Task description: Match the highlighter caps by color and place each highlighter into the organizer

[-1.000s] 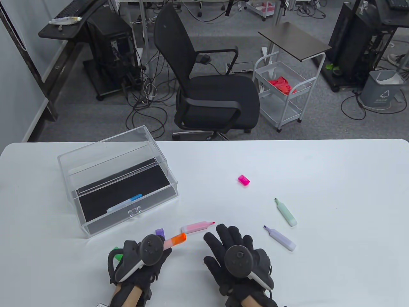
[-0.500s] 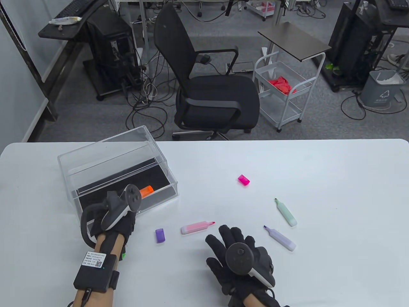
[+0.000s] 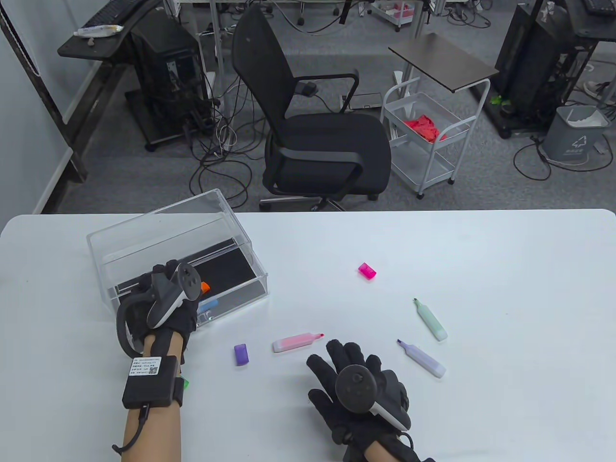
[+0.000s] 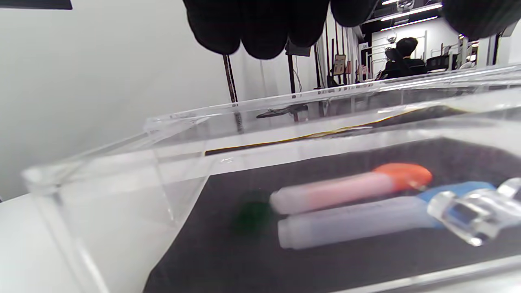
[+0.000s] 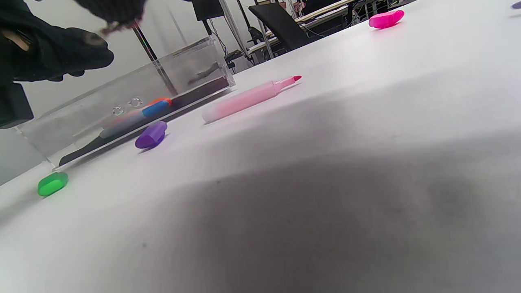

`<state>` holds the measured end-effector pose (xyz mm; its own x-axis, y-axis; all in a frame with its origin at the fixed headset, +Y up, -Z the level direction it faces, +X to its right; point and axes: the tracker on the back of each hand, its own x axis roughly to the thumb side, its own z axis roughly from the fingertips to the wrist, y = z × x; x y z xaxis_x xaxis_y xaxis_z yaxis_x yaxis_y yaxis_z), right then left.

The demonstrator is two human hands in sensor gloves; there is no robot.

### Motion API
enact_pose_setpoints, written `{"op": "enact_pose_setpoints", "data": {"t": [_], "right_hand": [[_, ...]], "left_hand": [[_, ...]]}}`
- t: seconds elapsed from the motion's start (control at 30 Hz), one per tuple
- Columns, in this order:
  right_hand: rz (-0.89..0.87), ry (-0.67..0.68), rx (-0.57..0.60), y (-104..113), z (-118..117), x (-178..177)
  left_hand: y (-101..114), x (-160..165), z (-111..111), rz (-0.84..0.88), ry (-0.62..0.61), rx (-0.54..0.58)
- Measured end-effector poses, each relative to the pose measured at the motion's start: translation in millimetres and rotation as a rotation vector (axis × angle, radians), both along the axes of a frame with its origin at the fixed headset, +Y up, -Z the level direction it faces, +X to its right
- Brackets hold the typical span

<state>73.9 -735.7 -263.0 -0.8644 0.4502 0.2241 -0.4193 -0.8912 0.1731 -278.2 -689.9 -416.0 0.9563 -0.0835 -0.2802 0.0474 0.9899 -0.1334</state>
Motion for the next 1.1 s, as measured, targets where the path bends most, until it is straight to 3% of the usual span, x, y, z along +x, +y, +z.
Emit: {"op": "enact_pose_setpoints", "data": {"t": [0.23,0.47,0.77,1.1], "right_hand": [[0.004,0.003,-0.007,-1.6,-0.3,-0.8],[0.000,-0.009,-0.029,-3.8,-1.5,0.7],[0.005,-0.028,-0.046,-6.7,-3.6,3.0],[0.002,-0.039,-0.057,-6.9,-3.8,5.3]], "left_hand": [[7.5,5.0,24.4,0.050,-0.058,0.007],[9.4,17.3,58.6,0.105,-0.155,-0.055],[17.3,42.3,100.7,0.175,-0.273,0.004],[5.1,67.1,140.1,0.282,-0.350,0.049]]}}
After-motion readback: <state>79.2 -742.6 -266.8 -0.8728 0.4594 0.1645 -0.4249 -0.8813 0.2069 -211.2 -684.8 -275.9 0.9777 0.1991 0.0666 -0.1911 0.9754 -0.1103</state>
